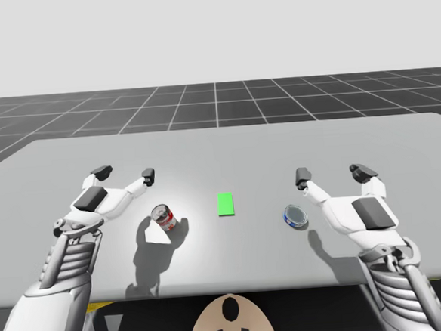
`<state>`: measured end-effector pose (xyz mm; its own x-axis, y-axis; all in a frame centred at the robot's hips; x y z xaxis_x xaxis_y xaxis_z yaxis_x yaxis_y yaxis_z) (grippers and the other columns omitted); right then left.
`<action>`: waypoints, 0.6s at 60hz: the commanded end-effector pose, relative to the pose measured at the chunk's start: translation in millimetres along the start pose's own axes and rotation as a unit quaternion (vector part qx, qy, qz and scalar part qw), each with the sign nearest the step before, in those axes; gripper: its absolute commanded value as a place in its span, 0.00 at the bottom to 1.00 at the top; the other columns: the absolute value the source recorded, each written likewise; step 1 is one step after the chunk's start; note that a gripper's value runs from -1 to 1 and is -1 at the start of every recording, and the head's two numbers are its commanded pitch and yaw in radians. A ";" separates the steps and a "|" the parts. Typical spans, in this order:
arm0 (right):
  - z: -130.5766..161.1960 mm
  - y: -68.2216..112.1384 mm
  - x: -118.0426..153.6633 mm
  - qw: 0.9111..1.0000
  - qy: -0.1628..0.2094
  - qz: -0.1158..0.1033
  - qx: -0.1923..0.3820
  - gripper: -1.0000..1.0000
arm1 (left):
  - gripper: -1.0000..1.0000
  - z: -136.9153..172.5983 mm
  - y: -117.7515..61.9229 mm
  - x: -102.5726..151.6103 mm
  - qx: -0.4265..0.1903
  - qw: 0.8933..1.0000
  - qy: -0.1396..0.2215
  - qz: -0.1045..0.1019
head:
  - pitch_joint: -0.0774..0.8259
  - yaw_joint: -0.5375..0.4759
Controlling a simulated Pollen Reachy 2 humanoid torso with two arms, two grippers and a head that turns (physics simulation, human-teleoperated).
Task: Look at the card. If it is red, pick the object on the left. If it is green, pick the object on the right.
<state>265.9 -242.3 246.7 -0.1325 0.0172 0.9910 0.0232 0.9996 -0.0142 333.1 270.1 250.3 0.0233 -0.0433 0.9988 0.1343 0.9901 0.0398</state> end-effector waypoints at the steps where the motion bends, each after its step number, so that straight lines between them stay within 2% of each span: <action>1: 3.9 3.7 -2.2 1.000 0.007 -0.006 -0.016 0.00 | 0.00 0.2 0.6 0.1 0.002 1.000 -0.001 -0.005 | 0.08 0.53; 3: 3.7 3.3 -1.4 1.000 0.003 -0.003 -0.013 0.00 | 0.00 0.2 0.8 0.2 0.003 1.000 -0.002 -0.006 | 0.09 0.53; 5: 3.4 3.7 -0.1 1.000 0.003 -0.010 -0.010 0.00 | 0.00 0.2 1.0 0.2 0.004 1.000 -0.002 -0.006 | 0.09 0.53; 7: 3.5 3.6 0.6 1.000 0.006 -0.002 -0.008 0.00 | 0.00 0.3 1.2 0.5 0.006 1.000 -0.003 -0.006 | 0.11 0.53; 10: 3.3 2.9 0.3 1.000 0.014 -0.003 -0.002 0.00 | 0.00 0.8 1.6 0.9 0.011 1.000 -0.007 -0.008 | 0.15 0.54; 24: 1.1 4.1 -2.9 1.000 0.009 0.019 -0.007 0.00 | 0.00 0.4 3.6 1.7 0.014 1.000 -0.009 -0.013 | 0.42 0.55; 29: 0.8 3.8 -2.0 1.000 0.003 0.019 -0.015 0.00 | 0.00 0.1 3.8 1.2 0.014 1.000 -0.009 -0.016 | 0.49 0.54; 32: -0.1 2.3 -1.7 0.999 -0.008 0.038 -0.032 0.00 | 0.00 -0.1 3.9 1.0 0.014 1.000 -0.009 -0.017 | 0.55 0.54; 36: -0.1 1.8 -1.0 0.999 -0.006 0.028 -0.029 0.00 | 0.00 0.0 4.2 1.3 0.014 1.000 -0.009 -0.017 | 0.60 0.53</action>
<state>265.8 -241.0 245.5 -0.1285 0.0687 0.9893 0.0672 0.9959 -0.0604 333.3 273.5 251.9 0.0018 -0.0703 0.9975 0.1075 0.9918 0.0697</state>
